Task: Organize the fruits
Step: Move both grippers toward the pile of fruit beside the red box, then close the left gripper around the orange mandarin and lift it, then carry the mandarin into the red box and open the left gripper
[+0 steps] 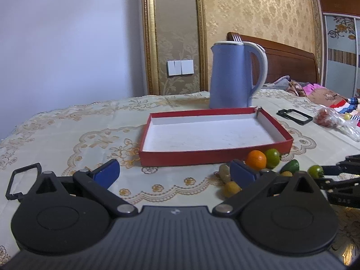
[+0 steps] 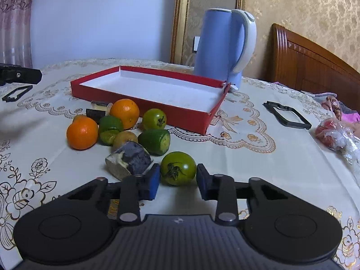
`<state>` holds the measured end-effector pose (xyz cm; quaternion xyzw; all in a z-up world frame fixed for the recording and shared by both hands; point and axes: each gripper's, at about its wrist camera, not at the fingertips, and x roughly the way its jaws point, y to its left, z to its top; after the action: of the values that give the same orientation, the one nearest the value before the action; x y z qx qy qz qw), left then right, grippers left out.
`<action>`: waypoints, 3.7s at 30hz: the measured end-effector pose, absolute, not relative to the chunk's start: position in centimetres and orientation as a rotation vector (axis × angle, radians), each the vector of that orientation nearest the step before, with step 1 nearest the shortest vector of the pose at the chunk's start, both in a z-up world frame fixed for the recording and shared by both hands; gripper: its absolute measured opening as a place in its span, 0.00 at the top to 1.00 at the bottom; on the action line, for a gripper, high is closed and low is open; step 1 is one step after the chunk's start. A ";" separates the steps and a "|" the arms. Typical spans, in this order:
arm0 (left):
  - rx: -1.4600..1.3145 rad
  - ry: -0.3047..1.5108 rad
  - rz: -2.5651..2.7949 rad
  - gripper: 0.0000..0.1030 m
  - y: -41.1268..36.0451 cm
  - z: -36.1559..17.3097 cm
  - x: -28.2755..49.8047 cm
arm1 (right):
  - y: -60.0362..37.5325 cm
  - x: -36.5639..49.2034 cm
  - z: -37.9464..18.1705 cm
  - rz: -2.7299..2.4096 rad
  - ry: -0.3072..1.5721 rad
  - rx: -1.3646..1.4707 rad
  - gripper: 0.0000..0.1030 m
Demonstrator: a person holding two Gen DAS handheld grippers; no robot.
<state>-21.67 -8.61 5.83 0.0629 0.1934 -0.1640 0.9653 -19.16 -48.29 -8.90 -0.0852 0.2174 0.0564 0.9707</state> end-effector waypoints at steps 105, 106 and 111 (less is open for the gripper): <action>0.160 0.546 -0.305 0.50 -17.8 1.9 -0.1 | -49.3 -19.3 -9.4 0.099 0.410 -0.089 0.69; 0.149 0.526 -0.312 0.43 -17.5 2.4 -0.6 | -49.4 -19.3 -9.4 0.100 0.410 -0.089 0.69; 0.110 0.388 -0.289 0.27 -15.6 5.2 -2.9 | -49.3 -19.2 -9.4 0.100 0.411 -0.088 0.69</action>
<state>-2.87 -15.62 5.24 0.0543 0.1920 -0.1429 0.9694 -19.25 -49.35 -9.40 -0.0436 0.2037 0.0499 0.9768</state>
